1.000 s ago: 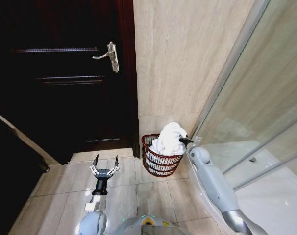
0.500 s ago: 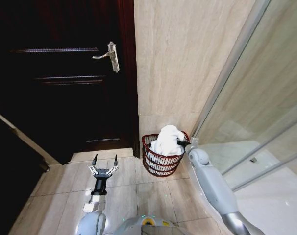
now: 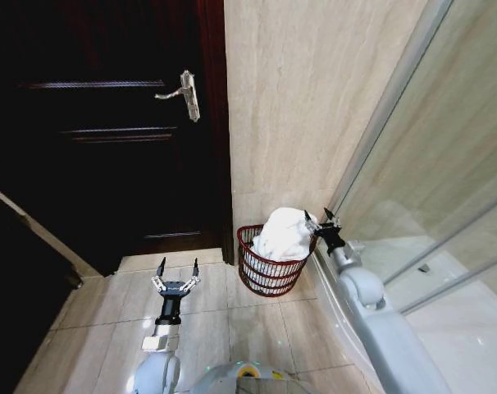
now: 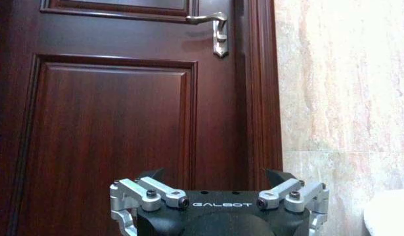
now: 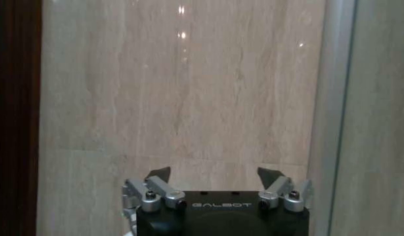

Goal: Discard the used towel into the hamper.

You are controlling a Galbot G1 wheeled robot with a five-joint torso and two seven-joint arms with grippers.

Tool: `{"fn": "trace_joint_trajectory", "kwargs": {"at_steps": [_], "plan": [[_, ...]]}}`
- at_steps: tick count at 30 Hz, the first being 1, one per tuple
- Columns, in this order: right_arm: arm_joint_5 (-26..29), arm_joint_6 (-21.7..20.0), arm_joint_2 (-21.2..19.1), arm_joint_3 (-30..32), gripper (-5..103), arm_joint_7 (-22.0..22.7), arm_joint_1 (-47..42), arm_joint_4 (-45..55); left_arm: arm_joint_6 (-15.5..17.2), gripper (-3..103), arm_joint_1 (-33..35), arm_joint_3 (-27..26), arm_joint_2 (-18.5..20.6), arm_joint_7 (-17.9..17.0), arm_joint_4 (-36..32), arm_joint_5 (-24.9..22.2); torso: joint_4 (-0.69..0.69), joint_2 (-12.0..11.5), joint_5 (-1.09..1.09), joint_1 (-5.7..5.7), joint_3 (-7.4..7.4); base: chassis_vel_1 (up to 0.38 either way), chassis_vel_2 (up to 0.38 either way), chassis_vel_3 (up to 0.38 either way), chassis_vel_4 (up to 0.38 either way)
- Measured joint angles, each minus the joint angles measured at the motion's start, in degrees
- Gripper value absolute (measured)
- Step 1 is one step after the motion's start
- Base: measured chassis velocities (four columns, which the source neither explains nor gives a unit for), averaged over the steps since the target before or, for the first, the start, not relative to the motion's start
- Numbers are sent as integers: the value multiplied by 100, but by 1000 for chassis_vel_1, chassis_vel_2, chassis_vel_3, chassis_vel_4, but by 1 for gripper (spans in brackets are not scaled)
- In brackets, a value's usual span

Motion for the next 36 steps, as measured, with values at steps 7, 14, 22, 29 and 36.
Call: {"fn": "trace_joint_trajectory", "kwargs": {"at_steps": [7,14,22,29,36], "plan": [[-511,12,655,179,100,42,-719,547,159,100,-34,6,0,-8,3,-182,0,0,-1,0,0,0,0,0,0],[-1137,93,1073,380,100,-6,-1109,601,379,100,-167,-1,0,6,-46,-297,0,0,-1,0,0,0,0,0,0],[-1414,424,1299,482,100,-83,-1226,349,467,100,-347,44,0,64,54,-300,0,0,0,0,1,0,0,0,0],[-1426,497,1358,423,100,-116,-1222,246,494,100,-420,50,12,99,125,-291,0,0,0,1,1,0,0,0,0],[-1497,546,1373,383,100,-106,-1187,182,530,100,-473,64,4,147,136,-229,0,0,0,1,1,0,0,0,0]]}}
